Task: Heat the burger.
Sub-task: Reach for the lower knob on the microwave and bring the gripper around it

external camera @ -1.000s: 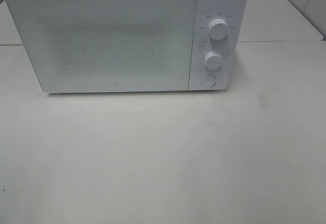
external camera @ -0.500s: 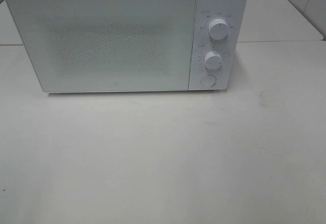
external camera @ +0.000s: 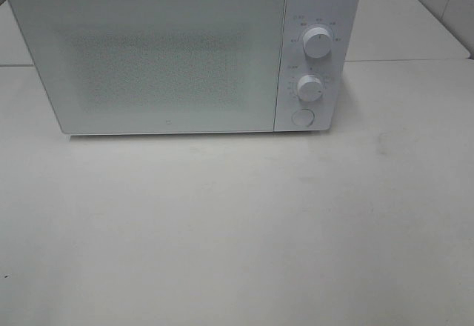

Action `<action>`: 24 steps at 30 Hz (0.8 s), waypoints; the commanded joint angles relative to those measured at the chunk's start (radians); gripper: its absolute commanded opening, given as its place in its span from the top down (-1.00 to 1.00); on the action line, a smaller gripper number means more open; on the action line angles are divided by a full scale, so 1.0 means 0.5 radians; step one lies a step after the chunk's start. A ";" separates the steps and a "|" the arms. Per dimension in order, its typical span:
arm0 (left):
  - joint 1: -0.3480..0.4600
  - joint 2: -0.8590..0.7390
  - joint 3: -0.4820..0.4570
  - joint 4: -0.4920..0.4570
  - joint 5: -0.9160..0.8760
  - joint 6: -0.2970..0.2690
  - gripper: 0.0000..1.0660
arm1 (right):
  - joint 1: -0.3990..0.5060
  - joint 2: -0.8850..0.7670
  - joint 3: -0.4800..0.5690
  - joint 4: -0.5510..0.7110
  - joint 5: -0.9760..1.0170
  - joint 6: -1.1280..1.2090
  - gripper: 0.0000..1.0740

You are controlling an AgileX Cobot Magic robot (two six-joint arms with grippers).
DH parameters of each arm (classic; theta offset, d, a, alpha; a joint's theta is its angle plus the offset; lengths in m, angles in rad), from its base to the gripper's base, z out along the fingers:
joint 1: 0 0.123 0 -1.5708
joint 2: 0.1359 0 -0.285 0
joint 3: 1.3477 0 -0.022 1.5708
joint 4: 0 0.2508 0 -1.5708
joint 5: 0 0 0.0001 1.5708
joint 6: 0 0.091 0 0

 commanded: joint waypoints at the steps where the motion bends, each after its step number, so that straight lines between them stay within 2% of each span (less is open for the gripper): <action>1: 0.006 -0.052 0.006 -0.014 -0.014 -0.008 -0.84 | -0.012 0.120 -0.038 0.058 -0.198 0.012 -0.37; 9: 0.006 -0.052 0.006 -0.014 -0.014 -0.008 -0.84 | -0.012 0.354 -0.028 0.094 -0.638 0.012 -0.37; 24: 0.006 -0.052 0.006 -0.014 -0.014 -0.008 -0.84 | -0.012 1.056 0.018 0.102 -1.564 0.012 -0.37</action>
